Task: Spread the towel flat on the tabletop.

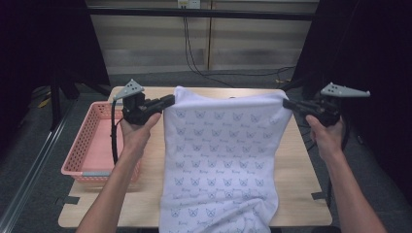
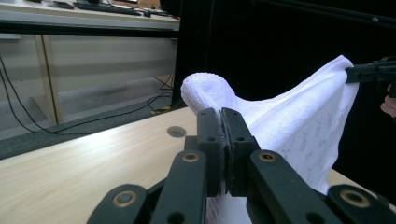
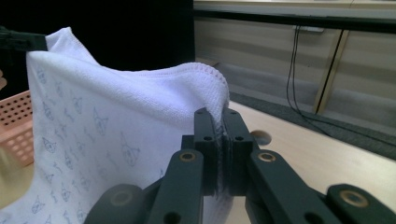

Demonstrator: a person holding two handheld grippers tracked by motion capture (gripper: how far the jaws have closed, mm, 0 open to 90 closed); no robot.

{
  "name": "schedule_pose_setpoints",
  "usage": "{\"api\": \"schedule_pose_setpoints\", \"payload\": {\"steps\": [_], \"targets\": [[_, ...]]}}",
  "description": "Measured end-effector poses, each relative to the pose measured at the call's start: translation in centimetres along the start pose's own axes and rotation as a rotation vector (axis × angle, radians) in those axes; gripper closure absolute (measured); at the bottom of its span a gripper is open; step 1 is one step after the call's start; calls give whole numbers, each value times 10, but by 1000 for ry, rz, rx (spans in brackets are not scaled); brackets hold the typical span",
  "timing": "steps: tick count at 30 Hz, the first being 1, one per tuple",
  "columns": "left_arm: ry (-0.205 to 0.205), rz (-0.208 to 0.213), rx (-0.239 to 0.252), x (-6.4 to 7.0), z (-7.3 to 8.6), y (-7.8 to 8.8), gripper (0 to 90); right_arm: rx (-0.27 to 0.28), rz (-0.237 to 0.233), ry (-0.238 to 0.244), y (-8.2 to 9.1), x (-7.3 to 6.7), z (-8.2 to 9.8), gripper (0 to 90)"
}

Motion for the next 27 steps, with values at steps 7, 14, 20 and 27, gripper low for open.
{"api": "schedule_pose_setpoints", "payload": {"steps": [7,14,20,27], "targets": [[45,-115,-84,-48,13,-40,703,-57,89,-6,-62,34,-5,694],[53,-92,-174,-47,42,-46,631,-164,113,-30,-88,44,44,579],[43,13,-173,-14,51,-29,668,-165,26,-23,-59,13,69,554],[-18,157,-248,44,85,5,723,-225,-94,-37,-6,-41,114,520]]}}
Point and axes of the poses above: each handheld gripper's, and its own axes: y roughly backward along the jaws, z roughly out of its underside, x roughly to its right, the point moved 6 cm from there along -y, roughly forward along the jaws, and after that the axes turned 8 degrees about x, right-handed, at the moved point
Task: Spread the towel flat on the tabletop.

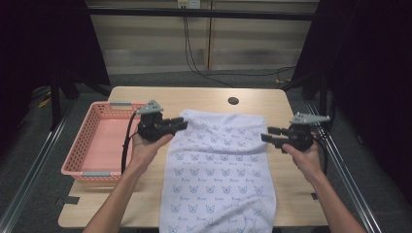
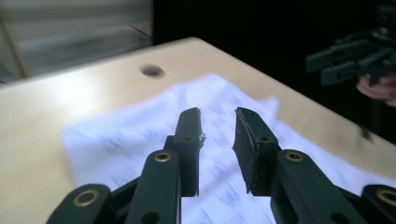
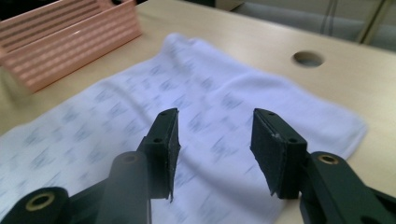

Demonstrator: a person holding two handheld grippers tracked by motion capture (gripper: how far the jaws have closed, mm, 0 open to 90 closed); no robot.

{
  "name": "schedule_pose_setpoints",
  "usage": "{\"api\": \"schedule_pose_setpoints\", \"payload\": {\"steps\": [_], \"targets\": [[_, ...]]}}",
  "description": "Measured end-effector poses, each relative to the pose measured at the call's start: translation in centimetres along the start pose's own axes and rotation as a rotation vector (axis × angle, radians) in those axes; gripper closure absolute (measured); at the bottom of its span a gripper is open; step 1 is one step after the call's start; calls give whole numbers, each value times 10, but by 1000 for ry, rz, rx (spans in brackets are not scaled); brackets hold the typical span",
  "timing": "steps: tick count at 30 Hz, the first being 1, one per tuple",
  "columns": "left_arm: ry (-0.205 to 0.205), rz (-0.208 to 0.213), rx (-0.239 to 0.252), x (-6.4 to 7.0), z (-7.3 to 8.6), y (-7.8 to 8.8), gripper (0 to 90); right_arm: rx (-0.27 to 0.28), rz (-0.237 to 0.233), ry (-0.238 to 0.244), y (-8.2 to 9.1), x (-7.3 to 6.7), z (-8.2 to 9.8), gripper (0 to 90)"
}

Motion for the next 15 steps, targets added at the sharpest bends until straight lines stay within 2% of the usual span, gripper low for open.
{"api": "schedule_pose_setpoints", "payload": {"steps": [3,5,7,8,9,10,11,12,13,14,15], "targets": [[16,36,-36,15,27,9,726,-58,-44,4,11,-23,30,509],[13,49,-111,24,54,17,727,-113,-71,-1,18,-39,54,500],[25,48,-152,28,76,22,716,-190,-91,2,22,-50,80,496],[45,53,-182,30,92,24,715,-219,-85,8,22,-52,88,493],[43,48,-194,31,101,25,713,-254,-92,10,21,-54,98,489],[38,37,-245,31,114,23,711,-274,-103,4,20,-55,104,488],[15,12,-292,30,121,21,702,-299,-94,2,16,-54,110,484],[-10,-2,-306,29,123,18,700,-319,-90,3,13,-54,113,480],[-7,10,-306,27,125,15,700,-330,-91,15,10,-53,114,479],[14,11,-310,24,127,12,703,-339,-71,34,6,-52,115,474],[2,-13,-333,21,131,10,704,-337,-74,26,3,-50,115,476]]}}
Point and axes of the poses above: each handheld gripper's, and its own axes: y roughly backward along the jaws, z roughly out of its underside, x roughly to its right, the point moved 6 cm from there along -y, roughly forward along the jaws, and after that the axes turned 8 degrees about x, right-handed, at the moved point
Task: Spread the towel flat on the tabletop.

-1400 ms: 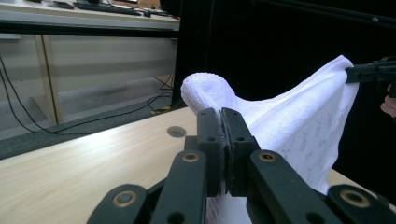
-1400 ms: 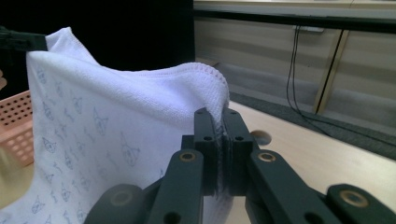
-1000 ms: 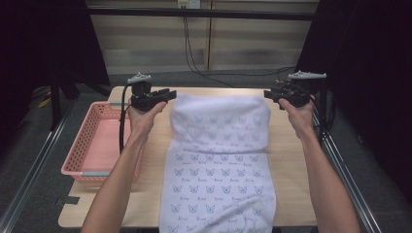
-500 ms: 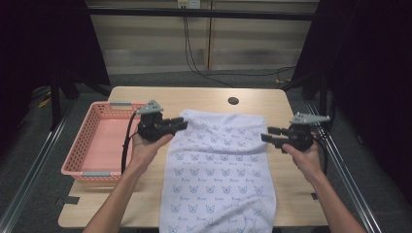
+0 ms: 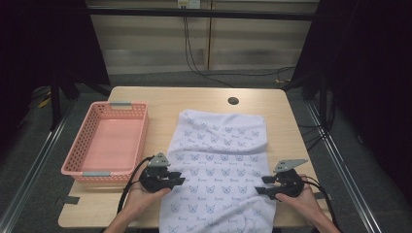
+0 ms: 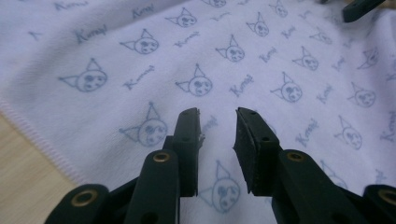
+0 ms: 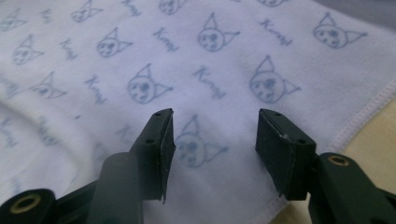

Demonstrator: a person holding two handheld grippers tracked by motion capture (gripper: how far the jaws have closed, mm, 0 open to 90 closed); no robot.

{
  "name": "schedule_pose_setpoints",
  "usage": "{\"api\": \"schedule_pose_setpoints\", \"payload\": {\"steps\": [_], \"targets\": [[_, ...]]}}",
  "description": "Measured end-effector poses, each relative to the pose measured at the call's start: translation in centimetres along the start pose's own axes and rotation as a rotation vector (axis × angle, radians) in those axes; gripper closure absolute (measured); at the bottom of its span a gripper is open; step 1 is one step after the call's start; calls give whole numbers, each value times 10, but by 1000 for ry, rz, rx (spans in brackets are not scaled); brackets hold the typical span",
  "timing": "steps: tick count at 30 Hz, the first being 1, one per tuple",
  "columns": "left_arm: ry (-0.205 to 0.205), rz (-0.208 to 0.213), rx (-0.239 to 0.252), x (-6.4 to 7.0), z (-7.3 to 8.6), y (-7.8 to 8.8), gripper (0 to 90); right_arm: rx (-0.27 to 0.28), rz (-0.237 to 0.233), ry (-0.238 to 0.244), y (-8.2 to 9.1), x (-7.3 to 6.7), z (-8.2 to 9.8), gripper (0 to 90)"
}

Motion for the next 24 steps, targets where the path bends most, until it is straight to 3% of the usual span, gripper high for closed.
{"api": "schedule_pose_setpoints", "payload": {"steps": [1,6,9,11,14,16,20,22,24], "targets": [[-8,-12,-32,-2,6,-4,711,3,1,-1,-2,2,-1,495],[6,12,-36,5,20,7,719,-2,23,40,-1,-1,1,565],[-38,4,-45,17,29,16,721,-15,11,48,4,-5,6,762],[-28,8,-51,22,33,21,719,-28,-15,36,7,-7,9,856],[6,34,-47,27,39,28,683,-43,-45,38,10,-11,12,877],[2,78,-61,33,44,33,675,-58,-50,50,12,-14,14,880],[41,114,-74,41,52,42,675,-88,-118,78,18,-26,20,877],[33,149,-96,48,55,45,669,-97,-127,122,19,-30,22,871],[-4,145,-109,52,56,47,658,-116,-136,123,21,-34,23,815]]}}
Point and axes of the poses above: each handheld gripper's, and its own axes: y roughly backward along the jaws, z roughly out of its underside, x roughly to its right, the point moved 6 cm from there along -y, roughly forward along the jaws, and after that the axes turned 8 degrees about x, right-handed, at the moved point
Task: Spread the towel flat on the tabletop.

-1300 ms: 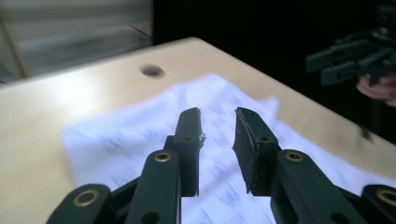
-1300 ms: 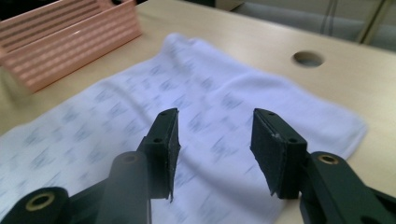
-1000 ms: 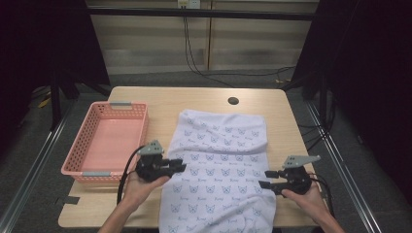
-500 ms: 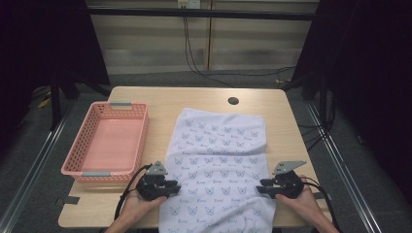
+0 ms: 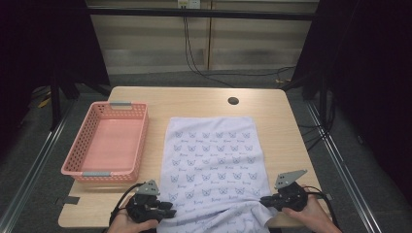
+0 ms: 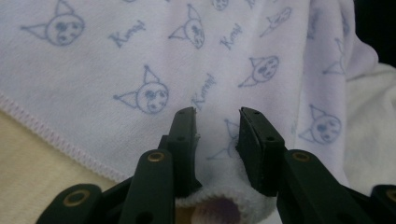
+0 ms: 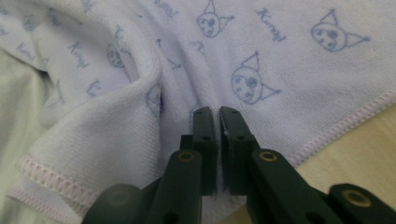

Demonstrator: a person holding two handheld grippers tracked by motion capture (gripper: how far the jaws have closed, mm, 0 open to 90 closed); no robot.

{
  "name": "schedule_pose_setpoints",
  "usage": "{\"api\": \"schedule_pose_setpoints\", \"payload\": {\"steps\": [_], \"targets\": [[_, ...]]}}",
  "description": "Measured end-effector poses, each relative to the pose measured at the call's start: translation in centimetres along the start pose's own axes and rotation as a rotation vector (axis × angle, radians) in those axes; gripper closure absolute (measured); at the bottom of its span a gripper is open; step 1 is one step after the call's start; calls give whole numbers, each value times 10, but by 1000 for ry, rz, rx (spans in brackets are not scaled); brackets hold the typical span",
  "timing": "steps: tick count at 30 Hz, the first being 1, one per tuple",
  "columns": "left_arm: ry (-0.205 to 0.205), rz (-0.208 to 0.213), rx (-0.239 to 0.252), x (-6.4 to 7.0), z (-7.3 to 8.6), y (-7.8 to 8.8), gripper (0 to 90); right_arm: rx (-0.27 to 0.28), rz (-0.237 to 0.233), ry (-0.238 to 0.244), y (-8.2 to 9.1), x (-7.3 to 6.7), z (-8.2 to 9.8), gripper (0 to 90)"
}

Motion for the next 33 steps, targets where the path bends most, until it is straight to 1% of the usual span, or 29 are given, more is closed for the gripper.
{"api": "schedule_pose_setpoints", "payload": {"steps": [1,2,3,4,5,6,7,8,9,10,13,14,15,16,17,19,21,22,23,24,25,26,27,28,29,30,31,32,33], "targets": [[9,-2,8,0,-1,-1,642,17,11,3,0,0,0,743],[10,-9,15,-1,-3,-1,613,27,30,8,2,-1,-1,698],[9,-9,30,-1,-5,-3,606,64,40,-6,5,-2,-5,659],[3,-14,25,-3,-7,-4,606,121,37,-30,10,-4,-10,661],[3,-23,24,-5,-8,-7,606,167,16,-36,15,-8,-15,655],[-2,-23,23,-7,-11,-11,608,189,1,-37,18,-12,-19,627],[-1,-23,26,-10,-15,-14,613,200,-10,-45,18,-14,-22,607],[-3,-38,25,-14,-18,-16,612,203,-44,-47,16,-18,-24,604],[9,-55,29,-18,-22,-18,613,201,-53,-40,14,-20,-24,590],[8,-63,33,-21,-24,-20,612,179,-58,-36,8,-23,-24,585],[29,-66,46,-27,-27,-22,615,117,-85,-22,-5,-29,-19,590],[29,-60,47,-27,-27,-22,620,76,-84,-12,-10,-31,-15,634],[29,-66,58,-28,-26,-22,620,38,-76,13,-13,-32,-12,707],[36,-72,58,-28,-26,-21,619,18,-92,23,-15,-35,-10,760],[46,-61,63,-27,-26,-19,604,20,-108,34,-15,-36,-11,803],[36,-53,96,-27,-29,-16,583,29,-149,38,-11,-39,-14,824],[42,-65,124,-30,-34,-10,579,56,-172,30,-4,-39,-16,837],[44,-90,144,-33,-37,-7,576,69,-184,30,1,-40,-17,850],[58,-103,162,-36,-40,-6,574,64,-188,42,7,-43,-16,855],[66,-109,165,-38,-41,-5,574,55,-201,52,10,-47,-14,859],[77,-99,173,-40,-42,-6,570,50,-213,56,12,-49,-12,860],[87,-97,184,-42,-43,-7,568,28,-230,53,12,-54,-8,859],[86,-98,185,-43,-45,-8,568,-1,-232,71,12,-59,-3,851],[78,-102,181,-44,-47,-9,566,0,-222,77,12,-60,-2,809],[71,-98,188,-44,-50,-9,566,23,-196,70,12,-59,-3,699],[71,-88,193,-45,-53,-10,565,60,-164,60,13,-55,-7,634],[71,-88,197,-46,-55,-11,565,104,-149,34,15,-50,-11,579],[70,-101,192,-49,-57,-13,566,149,-126,17,17,-42,-16,579],[76,-101,193,-52,-59,-16,571,182,-98,5,19,-34,-21,575]]}}
Point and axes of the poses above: each handheld gripper's, and its own axes: y roughly backward along the jaws, z roughly out of its underside, x roughly to its right, the point moved 6 cm from there along -y, roughly forward along the jaws, and after that the axes turned 8 degrees about x, right-handed, at the moved point
